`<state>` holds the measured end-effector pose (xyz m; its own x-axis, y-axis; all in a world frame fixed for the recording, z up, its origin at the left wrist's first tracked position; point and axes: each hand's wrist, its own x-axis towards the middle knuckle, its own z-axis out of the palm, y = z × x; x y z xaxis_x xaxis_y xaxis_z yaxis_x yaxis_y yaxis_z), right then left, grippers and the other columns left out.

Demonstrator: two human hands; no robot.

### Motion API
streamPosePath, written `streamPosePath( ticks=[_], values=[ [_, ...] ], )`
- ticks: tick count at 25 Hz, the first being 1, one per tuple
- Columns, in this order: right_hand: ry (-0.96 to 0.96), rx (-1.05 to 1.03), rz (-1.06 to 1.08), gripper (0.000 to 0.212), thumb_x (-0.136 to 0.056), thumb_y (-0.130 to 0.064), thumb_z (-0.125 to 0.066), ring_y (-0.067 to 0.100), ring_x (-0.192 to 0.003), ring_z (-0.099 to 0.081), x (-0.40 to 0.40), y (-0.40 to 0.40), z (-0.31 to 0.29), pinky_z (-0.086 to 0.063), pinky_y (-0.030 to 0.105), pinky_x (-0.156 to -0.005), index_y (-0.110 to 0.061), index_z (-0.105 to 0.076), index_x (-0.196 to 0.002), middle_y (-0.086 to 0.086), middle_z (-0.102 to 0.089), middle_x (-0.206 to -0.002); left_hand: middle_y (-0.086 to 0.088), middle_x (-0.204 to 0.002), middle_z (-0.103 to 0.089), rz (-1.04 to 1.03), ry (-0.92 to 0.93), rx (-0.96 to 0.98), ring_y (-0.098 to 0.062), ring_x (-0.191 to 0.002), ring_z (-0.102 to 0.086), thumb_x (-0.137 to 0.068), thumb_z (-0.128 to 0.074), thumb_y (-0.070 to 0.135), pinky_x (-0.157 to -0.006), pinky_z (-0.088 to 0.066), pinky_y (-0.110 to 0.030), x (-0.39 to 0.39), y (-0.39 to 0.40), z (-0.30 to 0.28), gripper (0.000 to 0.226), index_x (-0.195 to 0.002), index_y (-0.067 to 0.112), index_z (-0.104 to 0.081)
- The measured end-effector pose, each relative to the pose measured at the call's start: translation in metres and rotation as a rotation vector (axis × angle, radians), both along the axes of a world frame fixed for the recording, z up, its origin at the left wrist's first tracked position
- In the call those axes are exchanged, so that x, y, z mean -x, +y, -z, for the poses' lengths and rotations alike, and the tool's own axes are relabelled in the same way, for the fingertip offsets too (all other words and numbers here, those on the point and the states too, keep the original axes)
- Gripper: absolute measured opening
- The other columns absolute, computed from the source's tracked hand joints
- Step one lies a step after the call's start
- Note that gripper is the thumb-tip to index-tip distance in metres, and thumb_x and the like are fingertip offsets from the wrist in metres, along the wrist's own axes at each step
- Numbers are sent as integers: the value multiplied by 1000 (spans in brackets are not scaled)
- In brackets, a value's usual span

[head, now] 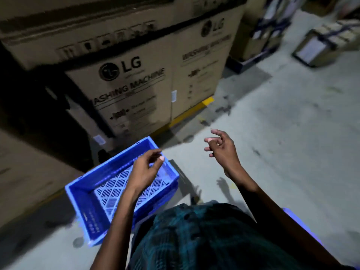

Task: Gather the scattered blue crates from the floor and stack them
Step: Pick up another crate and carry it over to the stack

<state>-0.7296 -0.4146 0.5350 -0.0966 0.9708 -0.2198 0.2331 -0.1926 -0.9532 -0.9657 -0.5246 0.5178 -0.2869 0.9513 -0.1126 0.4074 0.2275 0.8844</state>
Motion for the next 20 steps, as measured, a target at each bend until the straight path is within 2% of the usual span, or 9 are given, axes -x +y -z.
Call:
streamPosePath(
  ticks=[4,8,10,14,17,20],
  values=[
    [35,-72,266,31,-95,-16,-53,16,-77,-71,-2,-63,-22,-51,33,-65,-24,-55,-125,6,-72,-107,4,-112,-72,366,23,-63,1,-100,-65,-93,-64,30,-89,-50,-20,11,19,-48,33,-123,15,-67],
    [69,-164,525,29,-95,-9,-51,13,-70,-68,-9,-139,-49,-49,27,-60,-22,-53,-121,5,-71,-100,1,-110,-73,536,-88,-116,-6,-101,-67,-89,-62,34,-89,-52,-20,2,16,-78,36,-120,16,-68],
    [64,-189,649,29,-96,-10,-51,15,-72,-69,-20,-196,-52,-50,26,-60,-23,-53,-122,6,-72,-101,1,-104,-73,612,-136,-116,-3,-93,-67,-90,-64,27,-85,-51,-18,-22,-4,-76,26,-114,17,-70],
    [36,-178,938,29,-95,-13,-54,26,-81,-72,-55,-317,-42,-53,33,-66,-28,-57,-120,5,-74,-102,4,-94,-74,867,-158,-103,1,-83,-65,-92,-67,19,-76,-47,-12,-95,-64,-63,17,-109,16,-72],
    [41,-144,1105,26,-98,-11,-54,22,-76,-70,-81,-391,-34,-51,31,-63,-25,-56,-119,4,-74,-99,12,-90,-72,1072,-182,-46,1,-82,-65,-93,-67,19,-73,-45,-11,-145,-110,-57,16,-108,19,-72],
    [28,-143,1210,24,-98,-12,-55,18,-75,-69,-115,-462,-39,-50,30,-63,-30,-58,-114,2,-75,-97,17,-88,-70,1206,-143,-24,8,-77,-62,-93,-68,18,-73,-44,-9,-189,-157,-60,16,-107,18,-72]
  ],
)
